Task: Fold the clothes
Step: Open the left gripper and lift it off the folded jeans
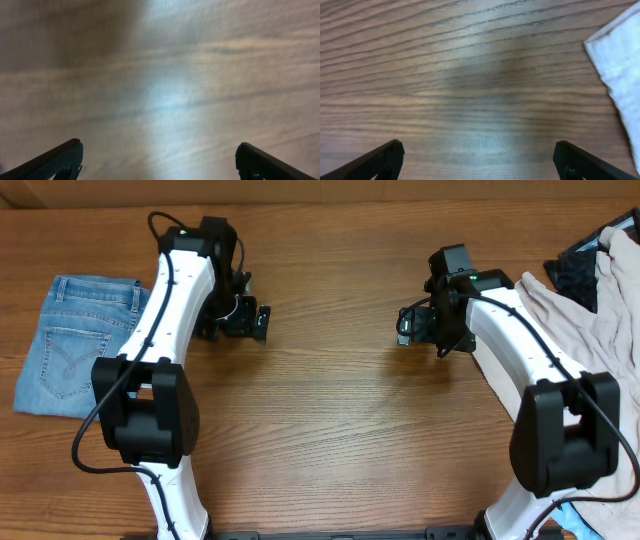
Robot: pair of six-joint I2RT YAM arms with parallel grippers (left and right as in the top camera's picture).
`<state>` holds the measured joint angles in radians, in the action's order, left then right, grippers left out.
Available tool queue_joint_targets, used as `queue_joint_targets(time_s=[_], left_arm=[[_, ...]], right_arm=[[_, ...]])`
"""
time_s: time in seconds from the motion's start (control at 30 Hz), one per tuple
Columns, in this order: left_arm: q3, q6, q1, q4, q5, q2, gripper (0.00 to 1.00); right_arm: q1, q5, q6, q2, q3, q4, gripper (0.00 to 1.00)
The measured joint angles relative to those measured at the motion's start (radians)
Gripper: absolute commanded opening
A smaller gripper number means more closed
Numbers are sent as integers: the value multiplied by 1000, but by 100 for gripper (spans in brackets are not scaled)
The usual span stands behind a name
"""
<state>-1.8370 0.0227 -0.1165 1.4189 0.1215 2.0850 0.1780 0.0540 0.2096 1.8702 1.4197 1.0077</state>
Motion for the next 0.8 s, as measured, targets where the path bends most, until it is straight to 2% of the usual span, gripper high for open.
queue_joint_targets(time_s=[0.2,0.33,0.6,0.8], left_arm=[[0,4,6,80,-2,-42,100],[2,5,6,118,-2,-168,100],[48,31,6,75,-20,-542,100],[229,53,6,-52,-55,-862,100]], right_arm=[[0,9,0,-240,4,54,100],[0,10,1,-426,20,108,100],[0,10,1,-690,-13,134,100],[2,5,0,-883,-150,110,100]])
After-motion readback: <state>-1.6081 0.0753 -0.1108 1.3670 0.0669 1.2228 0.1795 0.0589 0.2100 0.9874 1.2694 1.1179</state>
